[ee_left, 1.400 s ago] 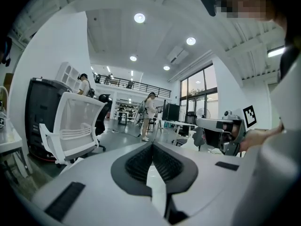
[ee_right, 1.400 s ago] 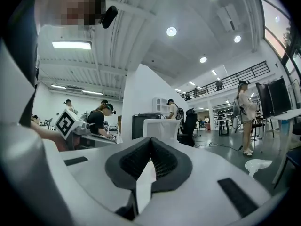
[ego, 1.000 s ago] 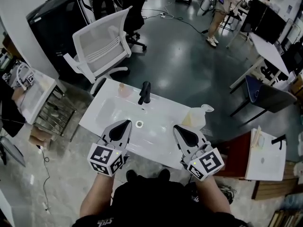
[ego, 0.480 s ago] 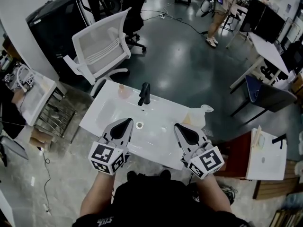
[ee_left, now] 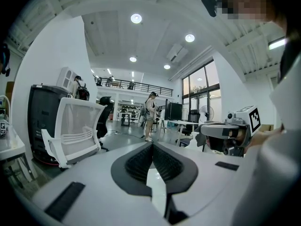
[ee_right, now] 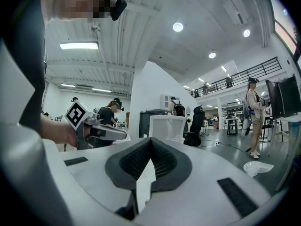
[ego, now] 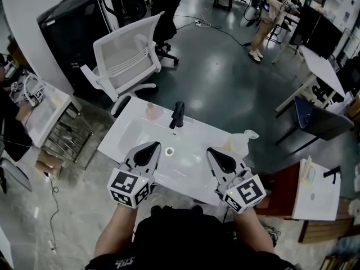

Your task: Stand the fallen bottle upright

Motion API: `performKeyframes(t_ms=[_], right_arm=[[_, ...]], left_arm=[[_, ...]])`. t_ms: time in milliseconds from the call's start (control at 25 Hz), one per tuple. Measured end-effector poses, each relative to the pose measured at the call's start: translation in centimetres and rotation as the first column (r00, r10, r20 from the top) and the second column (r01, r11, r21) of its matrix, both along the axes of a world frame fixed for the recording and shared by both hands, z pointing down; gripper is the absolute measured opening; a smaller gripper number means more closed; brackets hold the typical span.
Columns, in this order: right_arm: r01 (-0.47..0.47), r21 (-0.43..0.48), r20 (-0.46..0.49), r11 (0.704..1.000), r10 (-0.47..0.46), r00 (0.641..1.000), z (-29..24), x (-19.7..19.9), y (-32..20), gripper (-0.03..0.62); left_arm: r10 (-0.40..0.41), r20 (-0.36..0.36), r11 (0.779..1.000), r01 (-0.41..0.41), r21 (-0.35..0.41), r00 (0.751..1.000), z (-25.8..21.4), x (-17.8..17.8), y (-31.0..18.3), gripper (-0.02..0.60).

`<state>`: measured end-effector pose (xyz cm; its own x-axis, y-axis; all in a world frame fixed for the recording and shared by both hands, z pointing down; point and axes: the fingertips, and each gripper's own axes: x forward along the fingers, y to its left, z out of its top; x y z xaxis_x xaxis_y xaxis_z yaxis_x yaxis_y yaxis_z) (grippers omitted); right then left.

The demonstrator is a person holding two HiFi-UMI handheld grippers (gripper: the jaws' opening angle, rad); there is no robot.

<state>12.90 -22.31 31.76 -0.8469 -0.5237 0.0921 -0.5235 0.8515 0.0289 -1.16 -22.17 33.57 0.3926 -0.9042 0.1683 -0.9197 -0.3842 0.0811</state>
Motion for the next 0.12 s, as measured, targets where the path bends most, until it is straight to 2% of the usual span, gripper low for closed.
performKeyframes(t_ms=[120], right_arm=[[0.004, 0.012, -0.01, 1.0, -0.004, 1.0, -0.05, -0.59, -0.03, 0.011]], left_arm=[[-0.003, 0.0, 1.0, 0.003, -0.001, 1.0, 0.07, -0.56, -0.07, 0.008]])
